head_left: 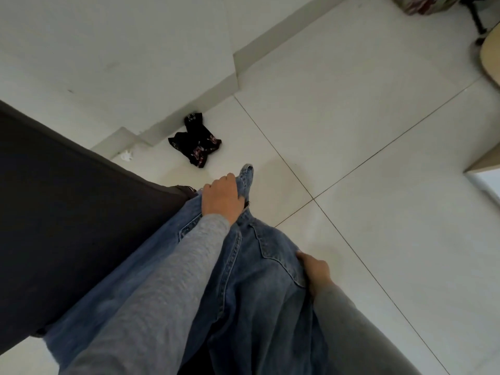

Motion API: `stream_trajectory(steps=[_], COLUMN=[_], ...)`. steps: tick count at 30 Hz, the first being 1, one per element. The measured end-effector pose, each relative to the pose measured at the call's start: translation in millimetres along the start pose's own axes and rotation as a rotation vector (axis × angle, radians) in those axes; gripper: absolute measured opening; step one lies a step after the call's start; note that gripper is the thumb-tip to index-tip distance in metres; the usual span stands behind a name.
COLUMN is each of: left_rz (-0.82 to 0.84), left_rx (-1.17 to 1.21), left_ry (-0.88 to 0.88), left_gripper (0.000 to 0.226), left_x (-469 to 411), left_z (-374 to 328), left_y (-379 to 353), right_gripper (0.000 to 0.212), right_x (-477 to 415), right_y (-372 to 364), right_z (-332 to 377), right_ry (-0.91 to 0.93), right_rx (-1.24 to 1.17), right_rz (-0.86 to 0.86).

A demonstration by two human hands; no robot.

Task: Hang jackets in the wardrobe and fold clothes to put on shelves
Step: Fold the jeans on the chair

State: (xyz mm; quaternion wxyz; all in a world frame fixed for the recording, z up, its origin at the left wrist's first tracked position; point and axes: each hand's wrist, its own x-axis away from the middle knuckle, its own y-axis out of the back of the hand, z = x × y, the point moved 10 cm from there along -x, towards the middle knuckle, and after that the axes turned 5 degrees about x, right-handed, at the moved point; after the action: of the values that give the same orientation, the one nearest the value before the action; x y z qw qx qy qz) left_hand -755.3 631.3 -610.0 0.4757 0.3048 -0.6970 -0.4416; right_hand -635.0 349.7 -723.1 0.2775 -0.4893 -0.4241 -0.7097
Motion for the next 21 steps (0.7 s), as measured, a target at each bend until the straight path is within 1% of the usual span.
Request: stream_trajectory(steps=[3, 5, 6, 7, 9, 10, 11, 13, 15, 17, 19, 21], left_rz=[-0.022, -0.007, 0.022, 0.025, 0.053, 0.041, 0.054, 0.068, 0.124, 0.175, 0.182, 0.146], left_rx=[0.2, 0.334, 0.406, 0.467, 0.565, 0.611, 0.666, 0.766, 0.807, 0.807, 0.826, 0.861], left_ry=[0.008, 0.008, 0.008, -0.008, -0.003, 0.011, 0.039, 0.1, 0.136, 0.134, 0.102, 0.071], left_gripper=[0.021, 0.018, 0.02, 0.026, 0.037, 0.038, 0.036, 0.031, 0.028, 0.028, 0.03, 0.028], left_x=[6, 12, 14, 21, 29, 36, 37, 49, 72, 94, 121, 151], left_z=[-1, -7, -9, -16, -21, -22, -19, -16, -15, -17, -16, -9], left_y=[18, 32, 31, 54, 62, 86, 89, 119, 154, 180, 204, 227], right_gripper=[0.032, 0.029, 0.027, 0.023, 0.021, 0.026, 0.034, 0.047, 0.045, 0.037, 0.028, 0.024], right_x=[15, 31, 34, 56, 70, 94, 101, 138, 185, 225, 269, 318], right_y=[18, 31, 35, 46, 53, 61, 58, 61, 68, 77, 85, 88], right_z=[23, 48, 58, 79, 98, 114, 121, 142, 159, 172, 178, 177], right_ry=[0.034, 0.101, 0.146, 0.21, 0.283, 0.316, 0.324, 0.368, 0.435, 0.517, 0.617, 0.719], right_rx=[-0.159, -0.242, -0.264, -0.272, -0.279, -0.291, -0.302, -0.295, -0.27, -0.261, -0.229, -0.188], right_rz=[-0.026, -0.006, 0.013, 0.034, 0.075, 0.121, 0.181, 0.291, 0.347, 0.329, 0.29, 0.262])
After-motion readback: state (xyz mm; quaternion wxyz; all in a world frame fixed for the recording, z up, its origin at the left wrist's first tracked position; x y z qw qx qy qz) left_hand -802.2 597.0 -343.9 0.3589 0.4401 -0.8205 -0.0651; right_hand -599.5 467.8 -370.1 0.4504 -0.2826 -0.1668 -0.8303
